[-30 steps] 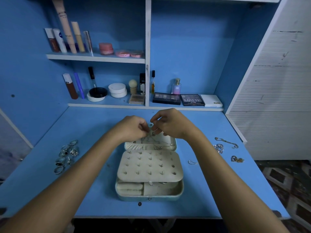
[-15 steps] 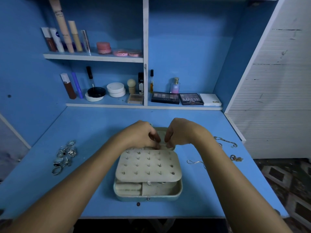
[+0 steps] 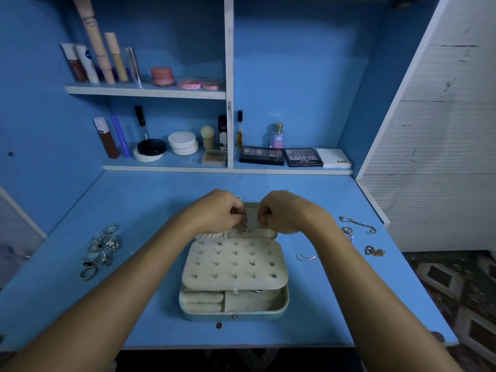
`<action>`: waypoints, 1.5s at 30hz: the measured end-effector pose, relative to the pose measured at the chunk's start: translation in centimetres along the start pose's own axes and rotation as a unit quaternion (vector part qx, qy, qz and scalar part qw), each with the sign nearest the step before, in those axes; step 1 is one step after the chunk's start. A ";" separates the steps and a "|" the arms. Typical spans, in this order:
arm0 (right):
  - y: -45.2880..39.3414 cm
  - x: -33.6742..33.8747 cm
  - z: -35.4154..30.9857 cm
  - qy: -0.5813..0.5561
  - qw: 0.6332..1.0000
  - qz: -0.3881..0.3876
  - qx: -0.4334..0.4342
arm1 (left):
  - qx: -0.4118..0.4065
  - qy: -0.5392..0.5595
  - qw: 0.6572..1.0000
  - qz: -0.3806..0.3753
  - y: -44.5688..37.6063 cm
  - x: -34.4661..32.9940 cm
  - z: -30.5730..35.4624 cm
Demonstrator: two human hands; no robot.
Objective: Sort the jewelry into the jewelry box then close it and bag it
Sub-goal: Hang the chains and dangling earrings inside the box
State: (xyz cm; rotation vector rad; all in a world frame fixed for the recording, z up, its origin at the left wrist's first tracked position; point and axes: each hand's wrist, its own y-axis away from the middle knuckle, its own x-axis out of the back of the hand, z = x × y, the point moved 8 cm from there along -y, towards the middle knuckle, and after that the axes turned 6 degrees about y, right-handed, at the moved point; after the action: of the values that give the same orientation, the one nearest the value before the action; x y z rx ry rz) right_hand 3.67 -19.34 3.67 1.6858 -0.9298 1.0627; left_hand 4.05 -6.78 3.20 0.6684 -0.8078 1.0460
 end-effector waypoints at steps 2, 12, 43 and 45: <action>0.1 0.3 -0.4 -0.024 1.000 0.013 0.015 | 0.006 0.008 1.000 0.012 -0.1 0.4 -0.5; 0.3 0.9 -0.3 -0.098 0.994 0.046 0.024 | -0.001 0.013 1.000 -0.008 0.3 0.6 -0.7; 0.5 -0.7 -0.1 -0.081 0.996 -0.013 0.022 | 0.003 -0.011 1.000 -0.009 -0.3 0.9 -1.1; 0.5 -0.8 -0.1 -0.083 0.996 -0.013 0.023 | -0.003 -0.025 1.000 -0.018 -0.2 0.6 -0.8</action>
State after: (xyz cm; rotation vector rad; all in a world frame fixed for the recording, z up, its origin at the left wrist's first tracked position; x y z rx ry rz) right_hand 2.95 -19.34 3.11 1.8412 -0.9912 0.9451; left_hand 4.58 -5.95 3.23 0.7037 -0.8383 0.9986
